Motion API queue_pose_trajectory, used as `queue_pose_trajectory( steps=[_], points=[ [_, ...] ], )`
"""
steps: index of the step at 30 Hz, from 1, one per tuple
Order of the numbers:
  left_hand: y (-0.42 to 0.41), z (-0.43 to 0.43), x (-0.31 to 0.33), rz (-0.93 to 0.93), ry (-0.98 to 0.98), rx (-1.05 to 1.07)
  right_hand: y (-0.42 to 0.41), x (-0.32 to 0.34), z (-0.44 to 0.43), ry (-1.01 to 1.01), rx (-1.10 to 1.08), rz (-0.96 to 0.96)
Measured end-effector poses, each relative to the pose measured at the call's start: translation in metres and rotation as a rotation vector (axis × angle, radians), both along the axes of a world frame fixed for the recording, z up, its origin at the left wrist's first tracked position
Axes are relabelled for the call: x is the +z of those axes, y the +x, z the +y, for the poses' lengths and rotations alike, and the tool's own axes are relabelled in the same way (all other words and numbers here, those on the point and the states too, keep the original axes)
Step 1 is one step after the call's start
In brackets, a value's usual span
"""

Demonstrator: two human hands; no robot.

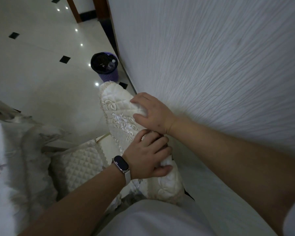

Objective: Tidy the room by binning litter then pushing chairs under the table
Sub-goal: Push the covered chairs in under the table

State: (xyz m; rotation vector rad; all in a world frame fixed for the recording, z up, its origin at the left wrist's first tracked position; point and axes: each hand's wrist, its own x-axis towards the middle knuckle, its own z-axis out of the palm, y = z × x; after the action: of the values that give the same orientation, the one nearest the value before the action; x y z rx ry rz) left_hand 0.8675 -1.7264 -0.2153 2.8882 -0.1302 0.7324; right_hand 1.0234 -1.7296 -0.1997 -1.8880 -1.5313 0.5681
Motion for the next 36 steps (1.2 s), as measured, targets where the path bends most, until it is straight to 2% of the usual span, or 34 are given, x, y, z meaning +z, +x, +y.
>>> queue_pose_trajectory(
  steps=[14, 19, 22, 27, 32, 36],
  points=[
    [-0.062, -0.002, 0.007, 0.105, 0.05, 0.078, -0.047, 0.001, 0.01, -0.005, 0.095, -0.044],
    [-0.076, -0.004, 0.01, 0.153, 0.03, 0.131, -0.045, 0.003, 0.012, -0.048, 0.25, -0.14],
    [-0.085, -0.015, 0.009, 0.143, -0.072, 0.243, -0.029, 0.004, 0.013, -0.025, 0.445, -0.327],
    [-0.078, -0.055, 0.0, 0.107, -0.33, 0.546, -0.004, 0.003, 0.033, 0.183, 0.72, -0.561],
    [-0.068, -0.07, 0.0, 0.079, -0.452, 0.798, -0.01, -0.002, 0.058, 0.345, 0.96, -0.589],
    [-0.059, -0.081, 0.004, 0.022, -0.552, 0.955, -0.014, -0.003, 0.063, 0.381, 1.015, -0.546]
  ],
)
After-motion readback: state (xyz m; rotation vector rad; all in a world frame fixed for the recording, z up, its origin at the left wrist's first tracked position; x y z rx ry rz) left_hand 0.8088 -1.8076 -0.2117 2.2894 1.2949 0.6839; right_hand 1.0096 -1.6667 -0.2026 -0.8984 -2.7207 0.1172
